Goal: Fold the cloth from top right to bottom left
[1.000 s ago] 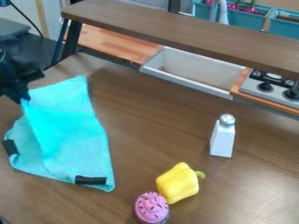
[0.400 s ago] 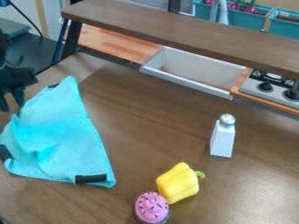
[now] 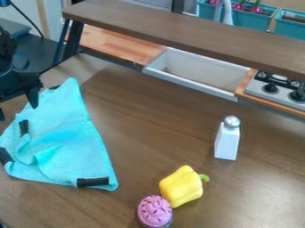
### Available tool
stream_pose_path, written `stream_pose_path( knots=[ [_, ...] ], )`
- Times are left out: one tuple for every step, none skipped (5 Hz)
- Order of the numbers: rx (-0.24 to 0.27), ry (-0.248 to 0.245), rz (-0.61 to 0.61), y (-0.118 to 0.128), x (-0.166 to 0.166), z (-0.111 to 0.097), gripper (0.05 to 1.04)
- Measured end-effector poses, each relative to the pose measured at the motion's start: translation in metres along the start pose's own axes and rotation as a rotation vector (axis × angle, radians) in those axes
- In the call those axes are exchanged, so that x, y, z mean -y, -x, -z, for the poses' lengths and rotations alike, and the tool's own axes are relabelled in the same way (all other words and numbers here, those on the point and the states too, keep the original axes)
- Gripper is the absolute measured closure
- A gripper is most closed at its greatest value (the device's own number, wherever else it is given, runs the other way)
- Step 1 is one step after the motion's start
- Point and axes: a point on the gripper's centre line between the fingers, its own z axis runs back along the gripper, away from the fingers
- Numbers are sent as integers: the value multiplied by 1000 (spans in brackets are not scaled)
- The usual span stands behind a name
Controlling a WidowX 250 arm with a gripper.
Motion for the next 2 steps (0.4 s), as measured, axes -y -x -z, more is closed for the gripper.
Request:
stream_pose_path(
  knots=[
    [-71,-15,87,3,29,-15,83],
    [-114,-31,193,9,83,-38,83]
  ],
)
